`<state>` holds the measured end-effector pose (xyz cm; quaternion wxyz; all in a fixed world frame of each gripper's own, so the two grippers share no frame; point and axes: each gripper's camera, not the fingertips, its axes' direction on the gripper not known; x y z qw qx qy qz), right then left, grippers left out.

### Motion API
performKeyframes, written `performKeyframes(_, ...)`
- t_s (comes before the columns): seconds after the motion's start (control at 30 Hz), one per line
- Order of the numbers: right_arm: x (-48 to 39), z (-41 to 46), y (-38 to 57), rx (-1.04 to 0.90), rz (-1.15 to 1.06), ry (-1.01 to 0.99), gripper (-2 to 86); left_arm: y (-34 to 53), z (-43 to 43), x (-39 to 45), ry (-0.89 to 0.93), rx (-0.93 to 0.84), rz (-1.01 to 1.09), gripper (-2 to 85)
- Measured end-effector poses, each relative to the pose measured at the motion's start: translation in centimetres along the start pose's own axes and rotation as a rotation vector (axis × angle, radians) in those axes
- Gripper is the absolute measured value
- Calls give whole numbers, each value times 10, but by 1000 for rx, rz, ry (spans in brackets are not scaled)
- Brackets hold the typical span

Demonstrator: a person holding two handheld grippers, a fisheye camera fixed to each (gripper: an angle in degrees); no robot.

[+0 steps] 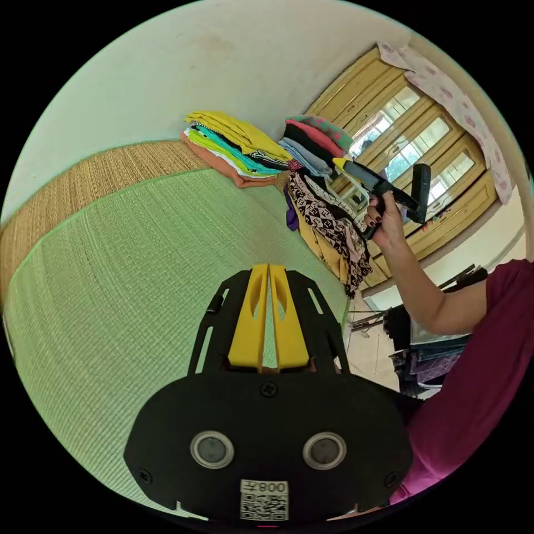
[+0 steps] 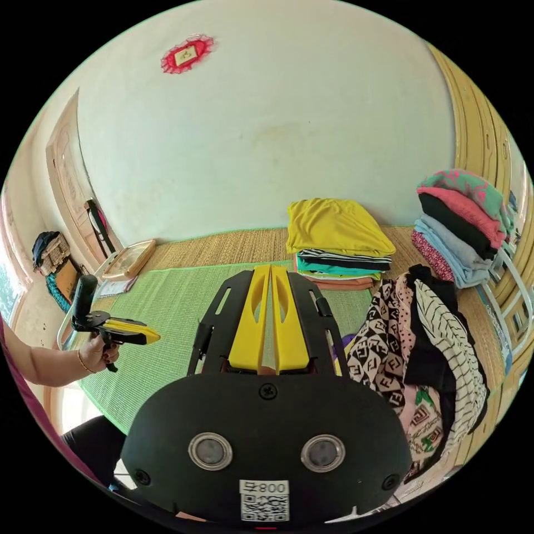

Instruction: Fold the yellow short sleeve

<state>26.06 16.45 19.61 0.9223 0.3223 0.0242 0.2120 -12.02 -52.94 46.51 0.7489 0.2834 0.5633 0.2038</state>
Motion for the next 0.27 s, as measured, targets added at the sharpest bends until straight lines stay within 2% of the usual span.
performKeyframes(0.17,-59,-84,90,17,20,72,-1,103,-21,59,-197,-88,-26,3)
performKeyframes(0.27,-78,-119,141,-49,38,82,-3,164,-17,77,-255,-185,-104,3)
